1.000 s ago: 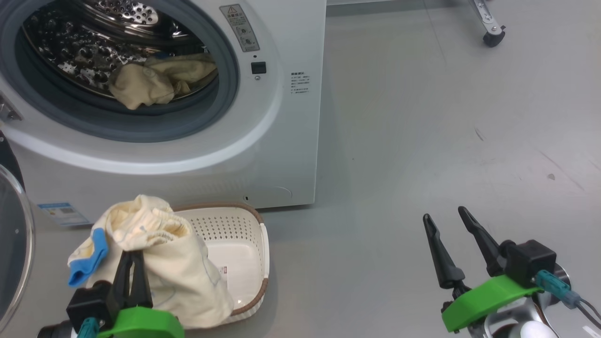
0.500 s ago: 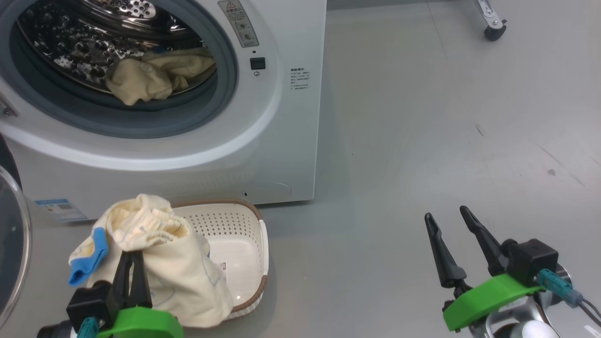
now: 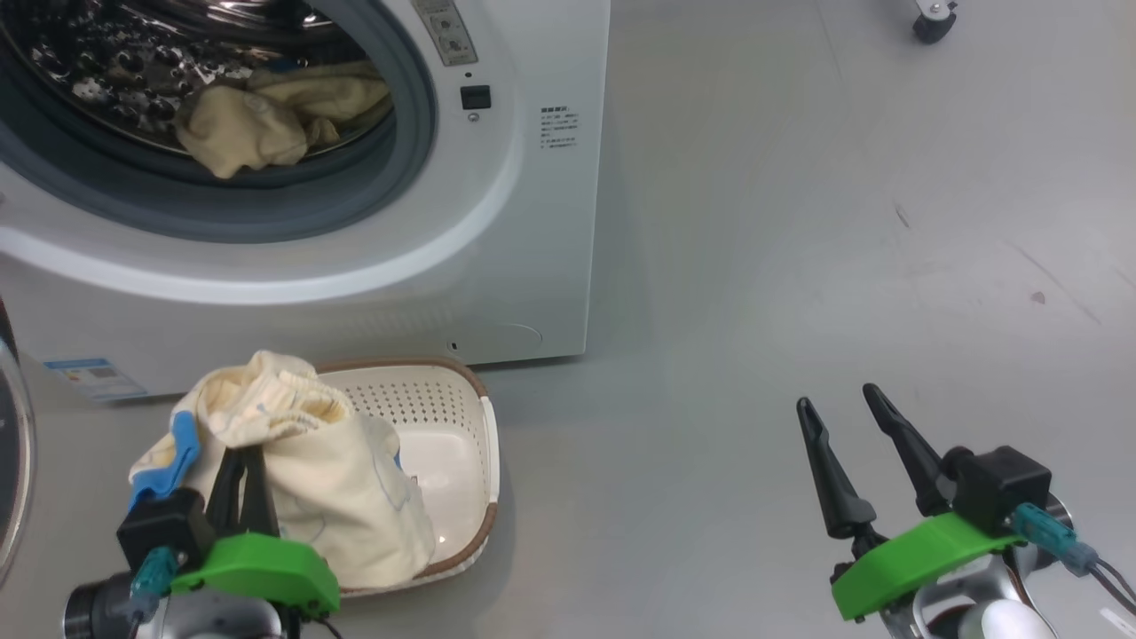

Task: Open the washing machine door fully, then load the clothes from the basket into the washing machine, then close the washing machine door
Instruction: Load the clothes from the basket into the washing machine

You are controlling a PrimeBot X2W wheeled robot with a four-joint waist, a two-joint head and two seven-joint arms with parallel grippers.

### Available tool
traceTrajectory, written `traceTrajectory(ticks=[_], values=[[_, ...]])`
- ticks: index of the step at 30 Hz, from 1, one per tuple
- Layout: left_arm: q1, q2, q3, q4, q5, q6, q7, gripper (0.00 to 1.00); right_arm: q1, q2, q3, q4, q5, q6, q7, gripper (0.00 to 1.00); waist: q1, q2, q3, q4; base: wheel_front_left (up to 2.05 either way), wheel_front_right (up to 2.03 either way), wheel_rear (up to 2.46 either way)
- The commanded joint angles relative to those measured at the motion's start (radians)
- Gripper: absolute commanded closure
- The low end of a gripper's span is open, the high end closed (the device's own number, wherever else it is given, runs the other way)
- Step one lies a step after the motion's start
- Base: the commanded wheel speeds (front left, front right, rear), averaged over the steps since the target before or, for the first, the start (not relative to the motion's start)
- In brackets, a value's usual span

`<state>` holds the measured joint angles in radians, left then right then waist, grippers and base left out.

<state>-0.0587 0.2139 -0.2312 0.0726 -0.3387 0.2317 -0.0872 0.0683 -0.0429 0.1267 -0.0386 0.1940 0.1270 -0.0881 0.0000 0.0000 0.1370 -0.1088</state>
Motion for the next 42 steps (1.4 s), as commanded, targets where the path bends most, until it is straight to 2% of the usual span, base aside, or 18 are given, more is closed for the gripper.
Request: traceTrajectory(ticks=[1, 8, 13, 22, 30, 42], values=[[-0.069, 0.023, 0.043, -0.018, -0.008, -0.005, 0.006, 1.00, -0.054, -0.007, 0.025, -0.035, 0.006, 0.004, -0.015, 0.00, 0.0000, 0.0000, 0.019, -0.011, 0.00, 0.00, 0.00], [-0.209, 0.036, 0.065, 0.106, -0.063, -0.047, 0.063, 1.00, -0.088, -0.007, 0.038, -0.024, 0.020, 0.004, -0.034, 0.00, 0.0000, 0.0000, 0.094, -0.044, 0.00, 0.00, 0.00], [-0.364, 0.065, 0.083, 0.201, -0.082, -0.071, 0.106, 1.00, -0.123, -0.007, 0.045, -0.017, 0.034, 0.004, -0.055, 0.00, 0.0000, 0.0000, 0.176, -0.076, 0.00, 0.00, 0.00], [-0.661, 0.160, 0.094, 0.343, -0.070, -0.106, 0.203, 1.00, -0.196, -0.007, 0.068, 0.021, 0.077, 0.004, -0.116, 0.00, 0.0000, 0.0000, 0.336, -0.143, 0.00, 0.00, 0.00], [-0.905, 0.255, 0.065, 0.465, -0.033, -0.146, 0.333, 1.00, -0.252, -0.007, 0.095, 0.059, 0.112, 0.004, -0.157, 0.00, 0.0000, 0.0000, 0.432, -0.173, 0.00, 0.00, 0.00], [-1.184, 0.379, 0.013, 0.524, 0.048, -0.196, 0.441, 1.00, -0.322, -0.007, 0.146, 0.077, 0.168, 0.004, -0.173, 0.00, 0.0000, 0.0000, 0.550, -0.217, 0.00, 0.00, 0.00]])
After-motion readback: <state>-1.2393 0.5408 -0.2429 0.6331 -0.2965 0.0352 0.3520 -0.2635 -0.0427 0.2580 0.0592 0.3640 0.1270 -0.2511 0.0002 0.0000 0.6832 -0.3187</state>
